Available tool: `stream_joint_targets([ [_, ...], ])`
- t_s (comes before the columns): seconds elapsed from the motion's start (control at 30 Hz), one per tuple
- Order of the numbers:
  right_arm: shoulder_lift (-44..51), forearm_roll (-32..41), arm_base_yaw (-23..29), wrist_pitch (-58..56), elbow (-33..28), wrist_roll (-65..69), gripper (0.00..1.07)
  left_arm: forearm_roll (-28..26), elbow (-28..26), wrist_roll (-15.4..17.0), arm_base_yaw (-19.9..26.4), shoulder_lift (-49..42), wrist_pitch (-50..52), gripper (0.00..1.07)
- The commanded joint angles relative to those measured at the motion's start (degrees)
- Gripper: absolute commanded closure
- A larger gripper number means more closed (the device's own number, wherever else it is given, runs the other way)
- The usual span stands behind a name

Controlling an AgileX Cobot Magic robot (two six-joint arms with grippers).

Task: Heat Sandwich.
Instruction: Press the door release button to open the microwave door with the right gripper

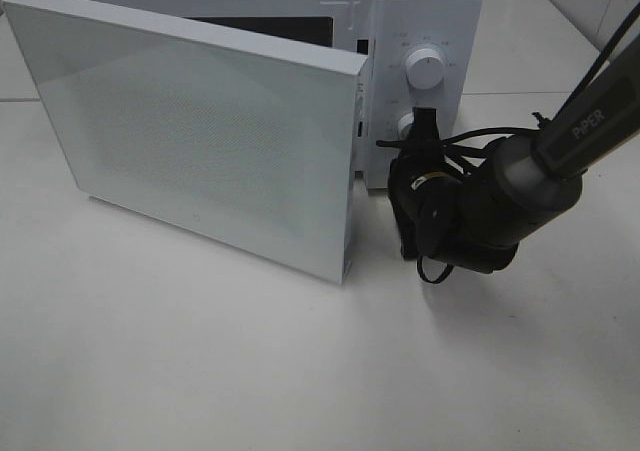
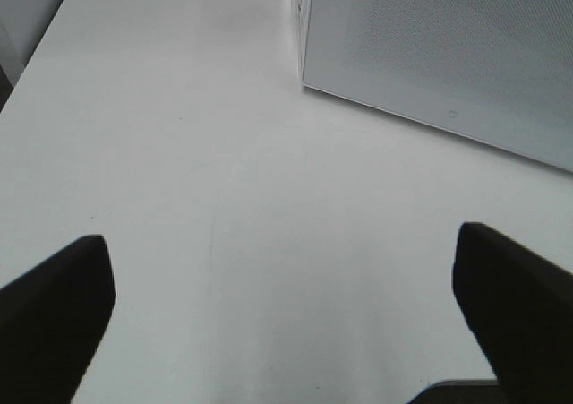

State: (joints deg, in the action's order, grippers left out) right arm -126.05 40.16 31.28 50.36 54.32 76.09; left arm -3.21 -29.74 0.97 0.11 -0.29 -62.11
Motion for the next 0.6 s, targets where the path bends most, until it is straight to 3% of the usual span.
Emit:
stream_joint_targets([
  [0.03,-0.57,-6.36,-2.01,11.34,5.67,-0.40,1.07,-0.17,0.17,0.06,0.23,-0.92,0.86,0.09],
  [0.6,0.52,-7.73,-1.95,6.99,3.04,1.32,1.07,-0.17,0.17,0.06,0.23,-0.92,0.86,0.09],
])
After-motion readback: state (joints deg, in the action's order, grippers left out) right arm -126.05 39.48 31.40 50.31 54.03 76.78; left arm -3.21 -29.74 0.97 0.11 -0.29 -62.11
